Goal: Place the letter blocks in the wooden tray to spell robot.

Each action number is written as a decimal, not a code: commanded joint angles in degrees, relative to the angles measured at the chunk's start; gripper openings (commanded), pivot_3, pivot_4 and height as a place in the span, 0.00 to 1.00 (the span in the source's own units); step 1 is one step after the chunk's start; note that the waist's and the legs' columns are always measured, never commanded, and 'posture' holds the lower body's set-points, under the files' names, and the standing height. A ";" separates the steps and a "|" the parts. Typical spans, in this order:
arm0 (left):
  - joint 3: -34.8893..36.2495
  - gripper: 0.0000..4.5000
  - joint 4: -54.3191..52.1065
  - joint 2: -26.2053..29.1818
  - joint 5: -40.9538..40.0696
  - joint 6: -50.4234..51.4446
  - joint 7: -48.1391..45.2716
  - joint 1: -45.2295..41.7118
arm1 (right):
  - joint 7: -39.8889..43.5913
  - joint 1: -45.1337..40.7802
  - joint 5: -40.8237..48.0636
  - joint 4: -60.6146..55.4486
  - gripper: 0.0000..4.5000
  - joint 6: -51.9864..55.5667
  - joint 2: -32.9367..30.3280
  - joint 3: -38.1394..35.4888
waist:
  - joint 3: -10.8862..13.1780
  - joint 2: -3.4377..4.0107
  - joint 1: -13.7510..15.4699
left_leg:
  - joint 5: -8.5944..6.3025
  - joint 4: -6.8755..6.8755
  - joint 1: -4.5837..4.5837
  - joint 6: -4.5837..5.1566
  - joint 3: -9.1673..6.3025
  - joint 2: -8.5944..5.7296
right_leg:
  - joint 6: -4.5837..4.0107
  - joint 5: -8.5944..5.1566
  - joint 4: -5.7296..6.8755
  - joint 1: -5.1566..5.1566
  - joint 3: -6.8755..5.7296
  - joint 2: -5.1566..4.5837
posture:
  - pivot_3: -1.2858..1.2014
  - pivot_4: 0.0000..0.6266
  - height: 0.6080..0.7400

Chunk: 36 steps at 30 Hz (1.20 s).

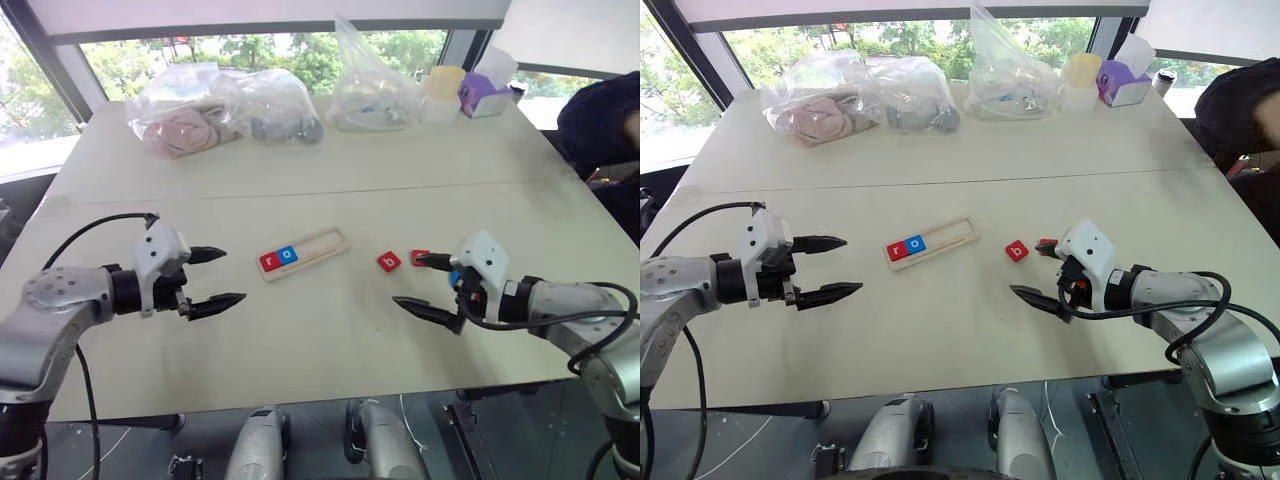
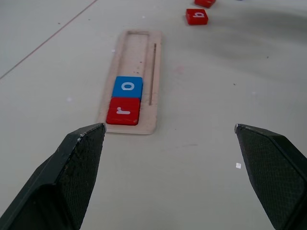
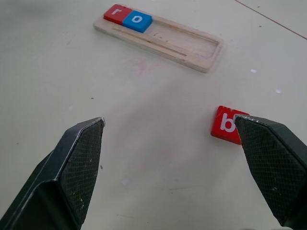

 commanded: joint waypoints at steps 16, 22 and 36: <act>-8.19 1.00 11.42 -2.59 7.65 -9.77 -2.62 -8.43 | -0.65 -0.01 -0.73 -1.03 0.98 -2.01 -2.78 -0.30 | 0.00 -0.01 0.06 | 0.00 0.04 0.03 0.00 0.09 -0.02 | 0.06 0.05 0.10 0.03 -0.01 0.03 | 0.52 0.24 1.00; -12.69 1.00 22.96 -8.29 12.63 -17.10 -2.64 -14.43 | -3.27 0.38 -1.32 -1.96 0.98 -2.18 -1.17 1.22 | -0.02 -0.06 0.27 | 0.01 0.11 0.03 0.01 0.06 -0.05 | 0.08 0.10 0.16 0.09 -0.01 0.04 | 0.52 0.24 1.00; -17.72 1.00 47.14 -17.82 20.18 -31.15 -5.34 -26.64 | -8.41 3.59 -2.17 -6.35 0.98 -0.98 0.29 2.23 | -0.04 -0.08 0.08 | 0.02 0.19 0.06 0.02 0.09 -0.06 | 0.22 0.35 0.26 0.11 0.00 0.04 | 0.52 0.24 1.00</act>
